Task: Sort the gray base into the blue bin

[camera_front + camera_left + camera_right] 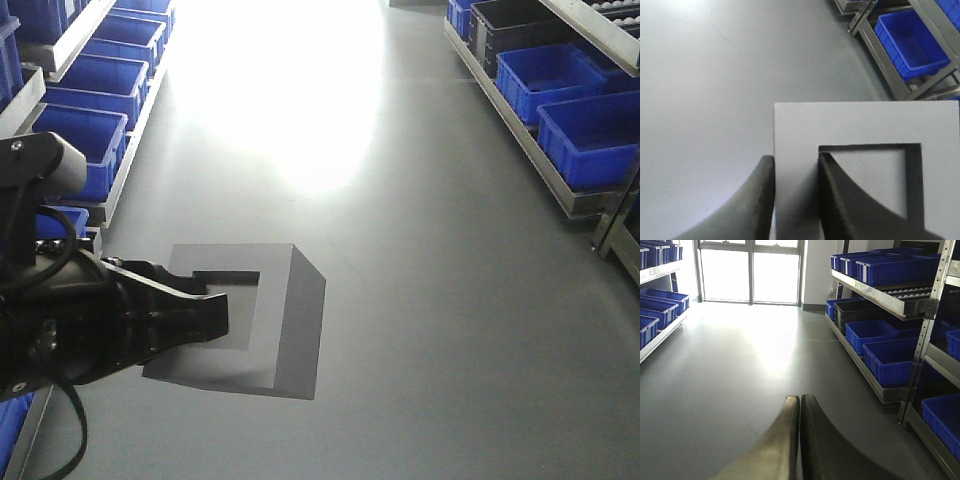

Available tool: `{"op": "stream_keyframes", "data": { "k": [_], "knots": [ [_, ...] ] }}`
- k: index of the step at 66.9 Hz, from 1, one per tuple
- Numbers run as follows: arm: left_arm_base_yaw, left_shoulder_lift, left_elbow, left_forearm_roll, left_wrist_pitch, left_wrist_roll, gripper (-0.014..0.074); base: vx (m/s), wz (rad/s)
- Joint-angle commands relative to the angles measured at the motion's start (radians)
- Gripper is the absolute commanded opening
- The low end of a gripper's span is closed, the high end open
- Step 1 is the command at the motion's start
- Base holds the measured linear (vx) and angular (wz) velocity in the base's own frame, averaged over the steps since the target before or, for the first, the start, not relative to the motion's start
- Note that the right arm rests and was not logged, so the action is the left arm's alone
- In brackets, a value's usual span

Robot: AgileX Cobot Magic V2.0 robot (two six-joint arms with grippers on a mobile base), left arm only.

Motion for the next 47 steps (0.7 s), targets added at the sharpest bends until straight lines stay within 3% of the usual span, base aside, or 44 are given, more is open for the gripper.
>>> {"op": "stream_keyframes", "data": {
  "k": [1,47],
  "knots": [
    [-0.006,-0.018,-0.035,0.042,-0.066,-0.009,-0.0006,0.47,-0.01],
    [-0.006,-0.018,-0.035,0.042,-0.066,-0.009,-0.0006,0.44,-0.03]
  ]
}}
